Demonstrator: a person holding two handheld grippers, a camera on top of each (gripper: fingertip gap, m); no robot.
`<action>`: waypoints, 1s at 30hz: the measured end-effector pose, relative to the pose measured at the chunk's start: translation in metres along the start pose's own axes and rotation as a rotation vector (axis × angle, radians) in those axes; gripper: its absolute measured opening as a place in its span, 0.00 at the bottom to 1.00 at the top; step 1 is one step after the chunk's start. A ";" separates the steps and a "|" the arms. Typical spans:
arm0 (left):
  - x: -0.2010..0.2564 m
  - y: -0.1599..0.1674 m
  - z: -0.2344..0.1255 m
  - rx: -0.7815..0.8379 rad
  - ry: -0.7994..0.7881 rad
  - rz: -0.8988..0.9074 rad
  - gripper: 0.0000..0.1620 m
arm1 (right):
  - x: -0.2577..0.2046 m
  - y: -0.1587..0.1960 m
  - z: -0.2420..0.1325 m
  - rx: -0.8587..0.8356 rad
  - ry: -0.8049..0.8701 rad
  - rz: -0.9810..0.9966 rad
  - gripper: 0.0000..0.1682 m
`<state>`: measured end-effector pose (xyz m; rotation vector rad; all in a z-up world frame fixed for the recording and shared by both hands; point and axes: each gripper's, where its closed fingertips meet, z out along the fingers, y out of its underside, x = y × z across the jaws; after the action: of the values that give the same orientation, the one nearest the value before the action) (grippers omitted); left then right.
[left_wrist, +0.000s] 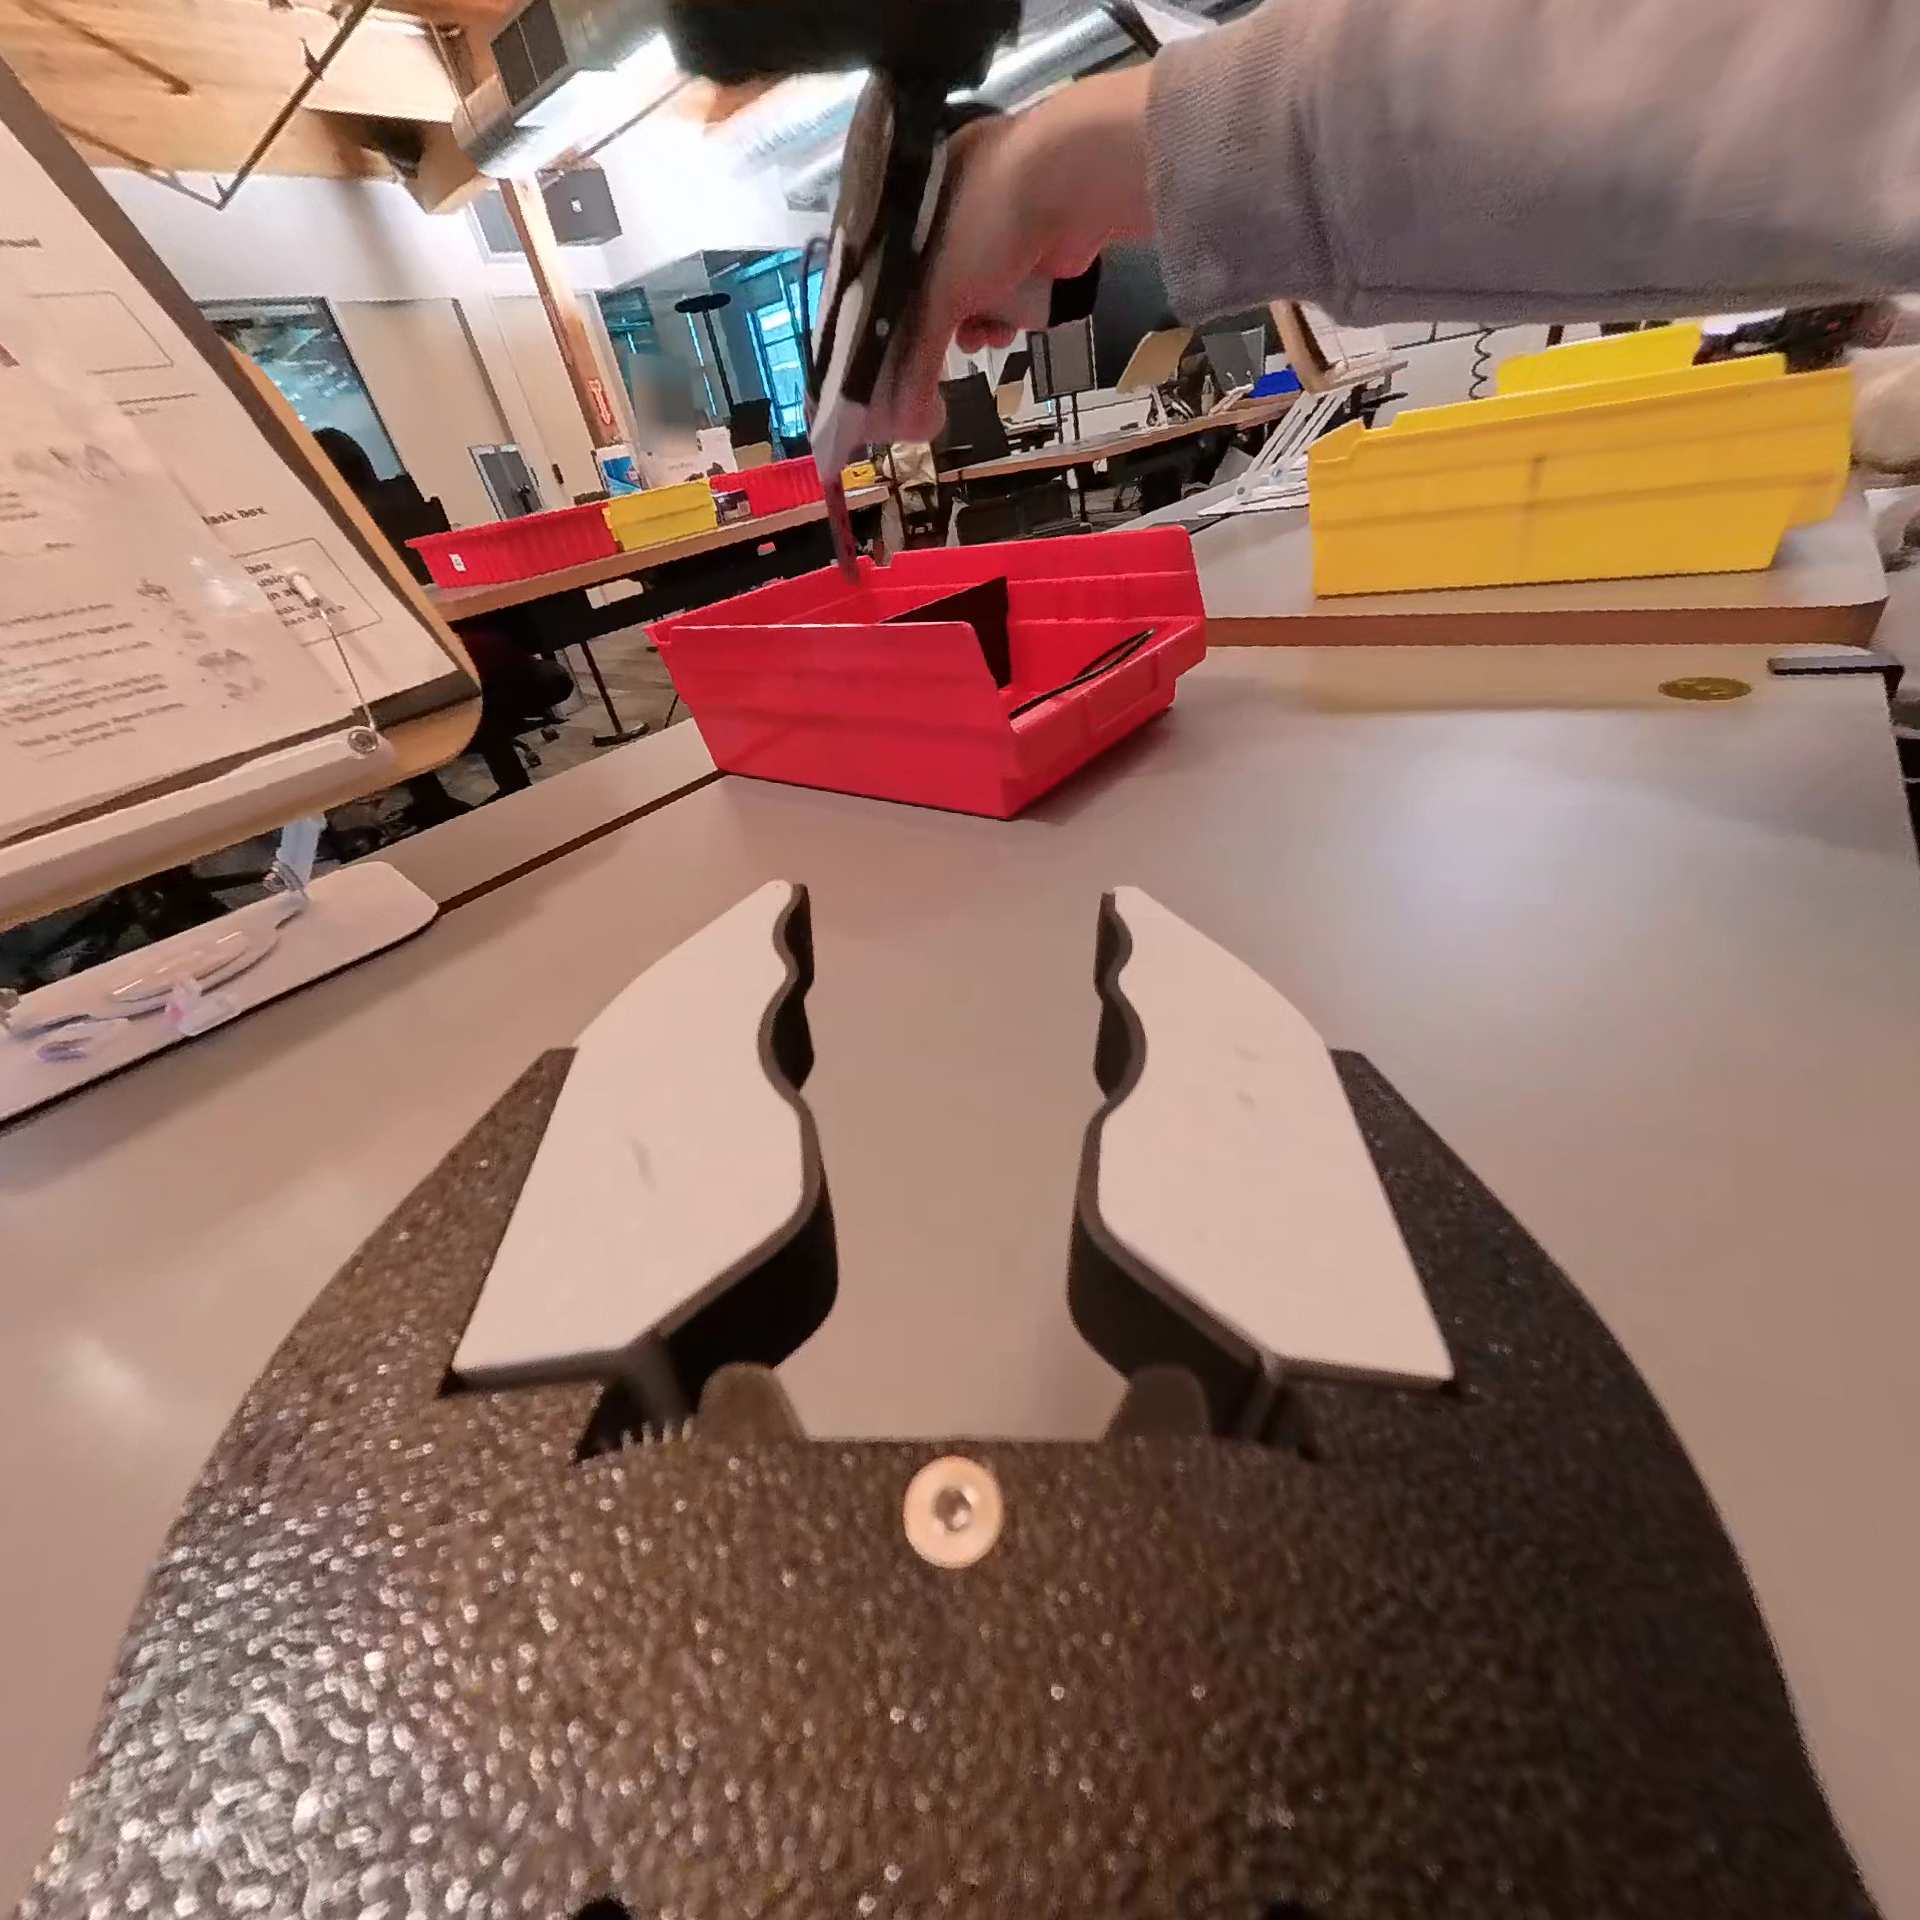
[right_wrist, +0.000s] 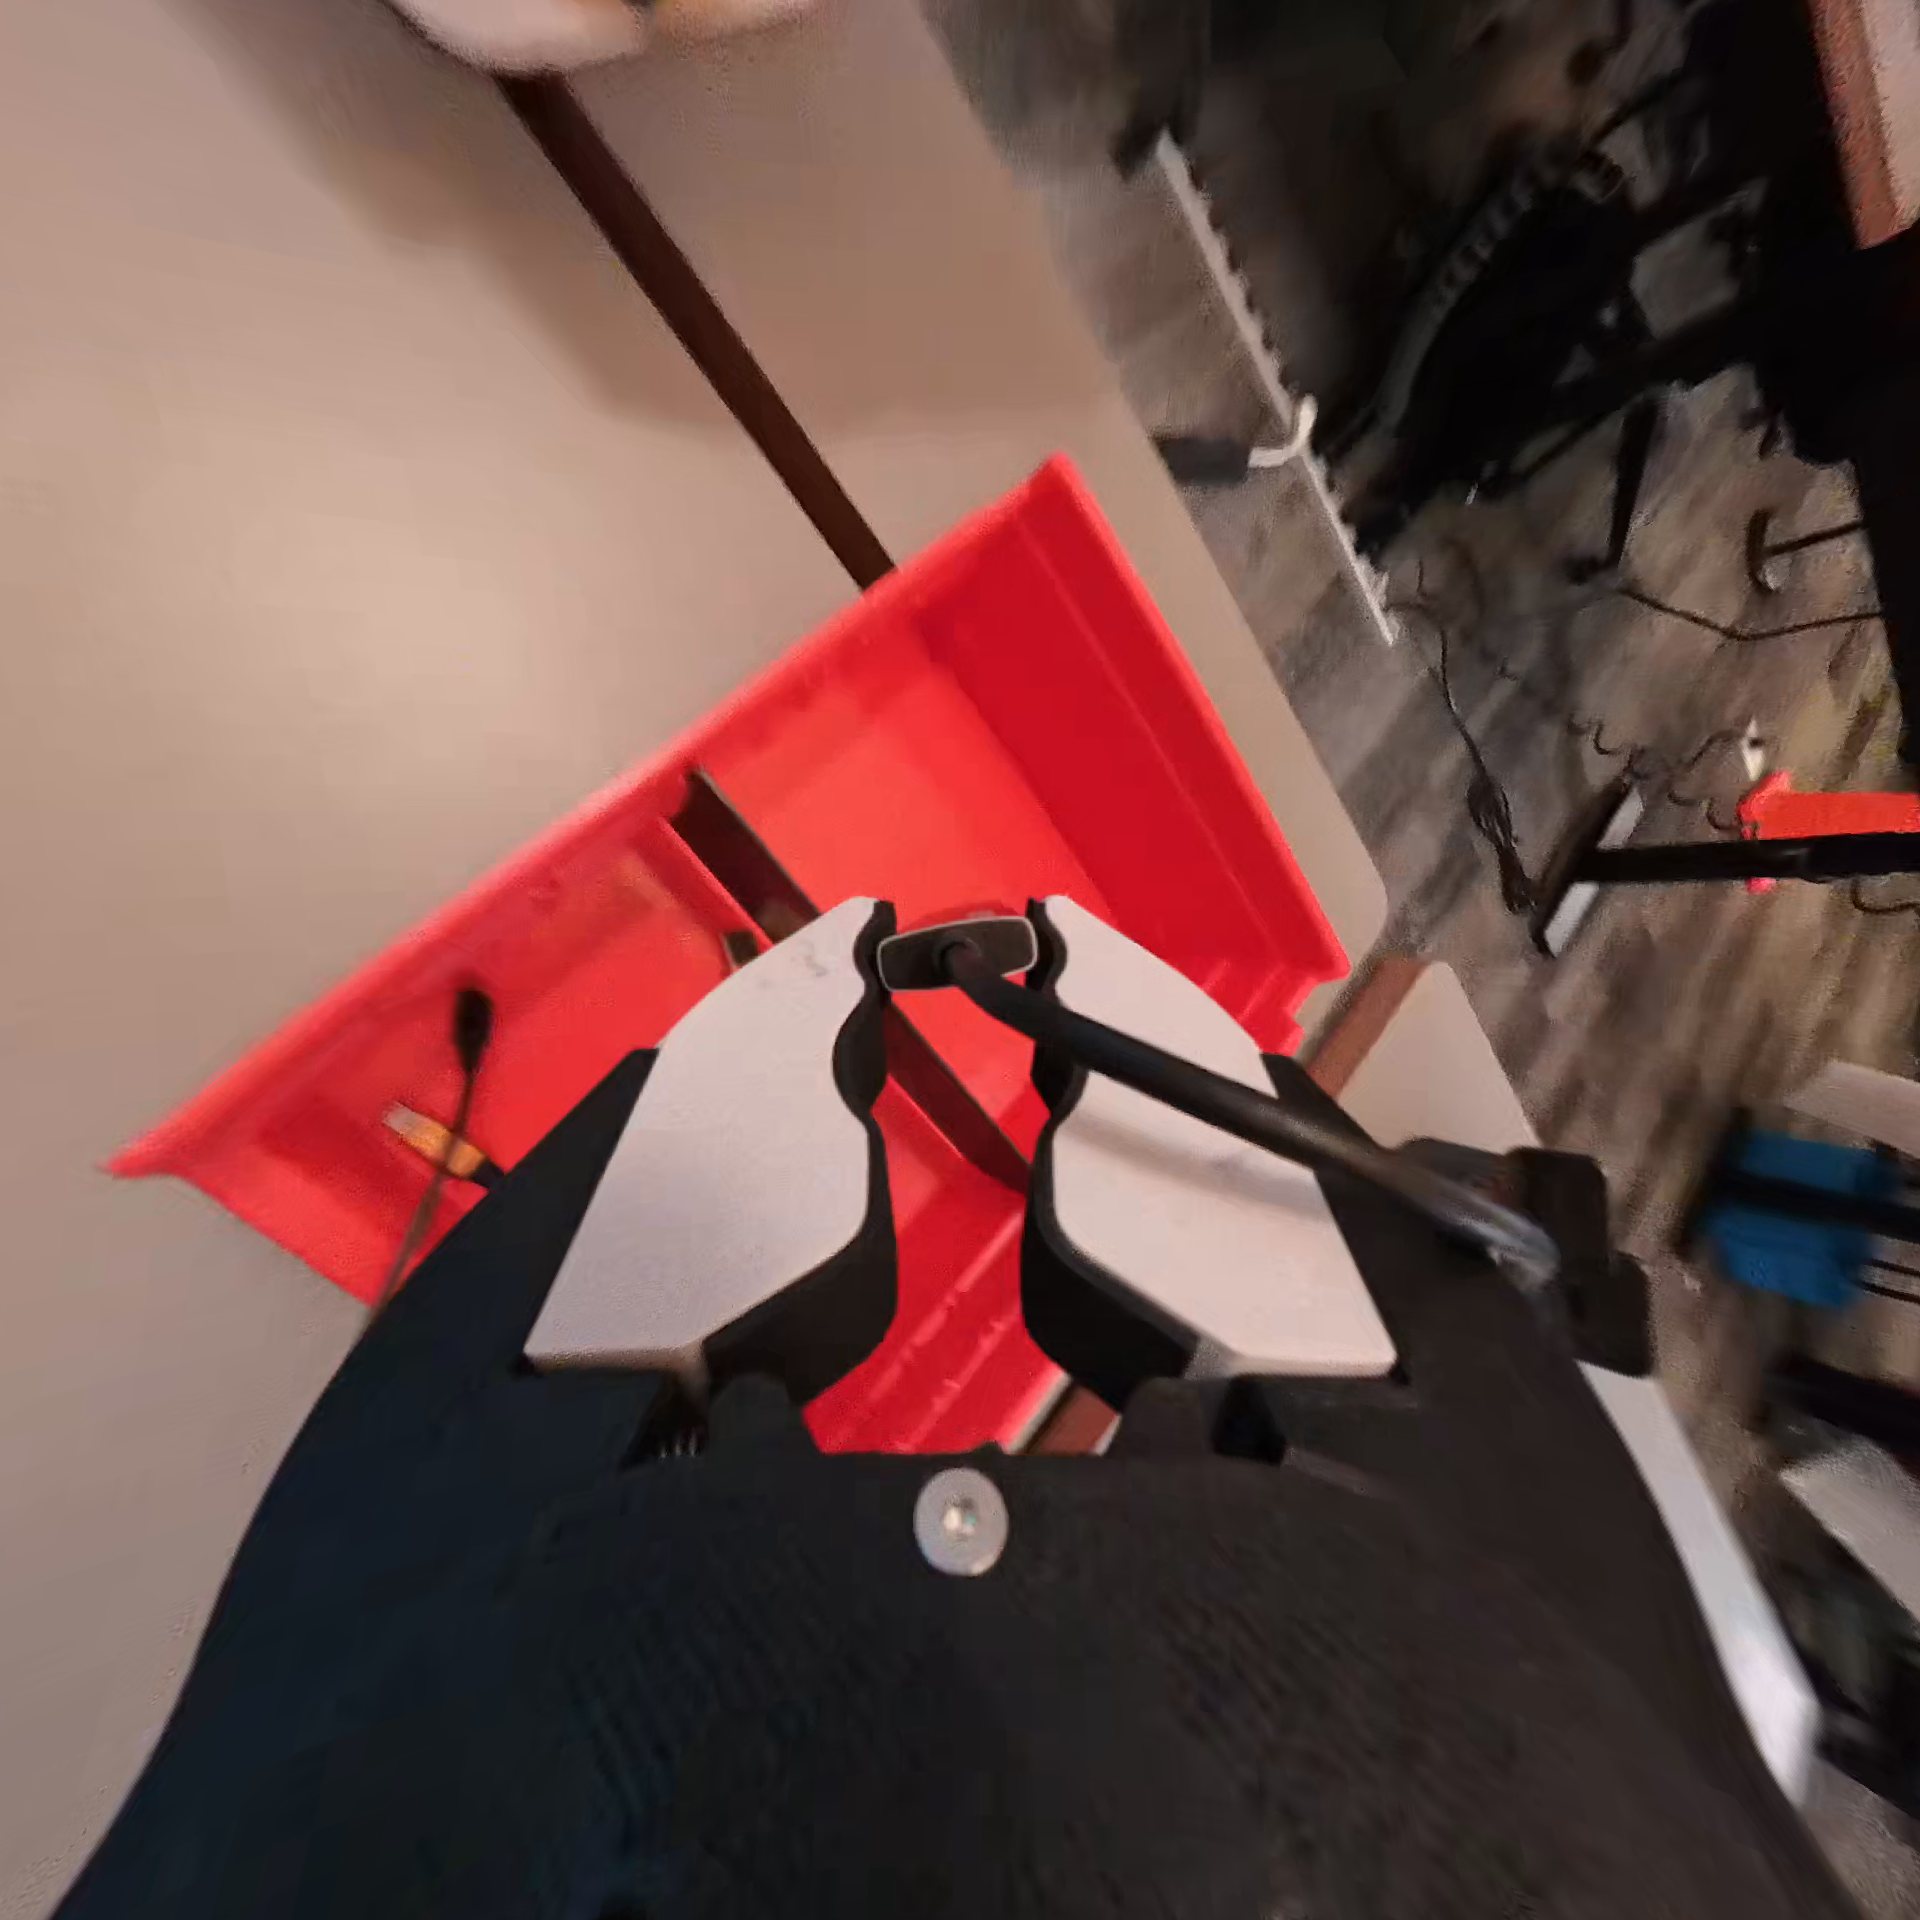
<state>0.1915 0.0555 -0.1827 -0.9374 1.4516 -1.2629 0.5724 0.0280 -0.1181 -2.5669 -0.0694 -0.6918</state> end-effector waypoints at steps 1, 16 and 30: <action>-0.001 0.000 0.000 0.001 0.003 -0.012 0.31 | 0.002 0.008 0.012 -0.079 -0.022 -0.030 0.14; -0.002 0.001 0.002 -0.008 0.085 -0.114 0.31 | 0.028 0.088 0.092 -0.681 -0.063 -0.580 0.19; -0.016 -0.005 -0.006 0.055 0.047 -0.177 0.31 | -0.014 -0.010 0.020 0.004 0.064 -0.067 0.27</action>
<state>0.1890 0.0712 -0.1749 -1.0226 1.3862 -1.4559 0.5683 0.0468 -0.1358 -2.5460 -0.1361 -0.7978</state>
